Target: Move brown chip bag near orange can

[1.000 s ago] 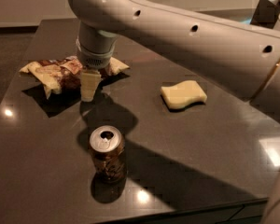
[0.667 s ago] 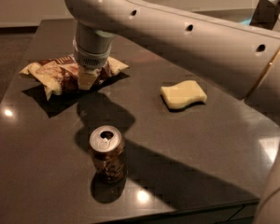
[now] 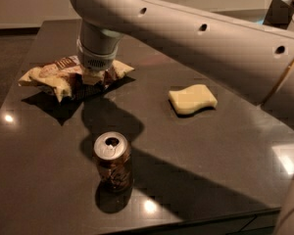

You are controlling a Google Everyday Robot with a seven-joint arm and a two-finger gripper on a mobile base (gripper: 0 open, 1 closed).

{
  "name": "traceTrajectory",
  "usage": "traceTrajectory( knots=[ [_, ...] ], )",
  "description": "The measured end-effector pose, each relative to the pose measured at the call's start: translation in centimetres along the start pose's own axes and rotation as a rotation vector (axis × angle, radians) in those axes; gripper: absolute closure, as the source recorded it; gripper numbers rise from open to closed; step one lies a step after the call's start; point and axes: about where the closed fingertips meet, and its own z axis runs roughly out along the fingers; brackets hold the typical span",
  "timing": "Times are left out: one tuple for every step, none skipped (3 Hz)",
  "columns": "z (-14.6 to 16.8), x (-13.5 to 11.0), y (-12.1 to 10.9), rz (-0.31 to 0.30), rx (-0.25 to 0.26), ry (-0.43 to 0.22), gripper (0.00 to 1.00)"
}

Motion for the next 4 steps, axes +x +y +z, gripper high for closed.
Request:
traceTrajectory(
  knots=[
    [-1.8,1.2,-0.3,0.01,0.012,-0.008,1.0],
    [-4.5,3.1,0.0,0.014,0.019,-0.028,1.0],
    [-7.2,5.4,1.4,0.007,0.011,-0.047,1.0],
    [-9.1,7.6,3.5,-0.014,-0.008,-0.071,1.0]
  ],
)
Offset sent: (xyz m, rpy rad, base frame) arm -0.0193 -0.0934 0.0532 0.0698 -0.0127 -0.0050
